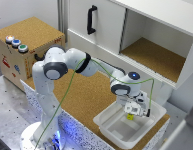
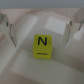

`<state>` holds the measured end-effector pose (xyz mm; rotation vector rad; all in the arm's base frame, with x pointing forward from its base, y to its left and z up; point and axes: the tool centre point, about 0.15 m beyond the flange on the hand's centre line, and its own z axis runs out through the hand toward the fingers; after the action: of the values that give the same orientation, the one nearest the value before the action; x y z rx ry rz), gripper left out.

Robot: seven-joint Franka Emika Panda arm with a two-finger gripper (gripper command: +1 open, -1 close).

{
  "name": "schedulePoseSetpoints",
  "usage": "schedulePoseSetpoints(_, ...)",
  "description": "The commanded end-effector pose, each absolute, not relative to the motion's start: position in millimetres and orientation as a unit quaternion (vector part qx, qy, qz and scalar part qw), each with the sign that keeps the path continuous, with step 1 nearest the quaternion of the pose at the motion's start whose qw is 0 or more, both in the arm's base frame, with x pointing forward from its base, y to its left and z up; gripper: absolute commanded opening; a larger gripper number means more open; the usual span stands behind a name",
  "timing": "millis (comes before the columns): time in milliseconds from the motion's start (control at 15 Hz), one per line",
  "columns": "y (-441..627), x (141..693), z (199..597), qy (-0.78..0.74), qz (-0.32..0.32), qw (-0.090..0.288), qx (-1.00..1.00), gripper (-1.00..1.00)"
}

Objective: Go towards the yellow block and lift it

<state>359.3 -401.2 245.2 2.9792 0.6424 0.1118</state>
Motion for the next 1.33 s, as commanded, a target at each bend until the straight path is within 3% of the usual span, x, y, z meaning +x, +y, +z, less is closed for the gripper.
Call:
schedulePoseSetpoints(0,-410,348,222,0.226,0.079,0.044,0.970,1.00)
schedulePoseSetpoints(867,-399,363,207,0.209,0.060,0.056,0.974,1.00)
schedulePoseSetpoints(933,-399,364,206,0.205,0.058,0.055,0.976,-1.00)
schedulePoseSetpoints(1267,-405,358,201,0.198,0.042,0.059,0.978,-1.00)
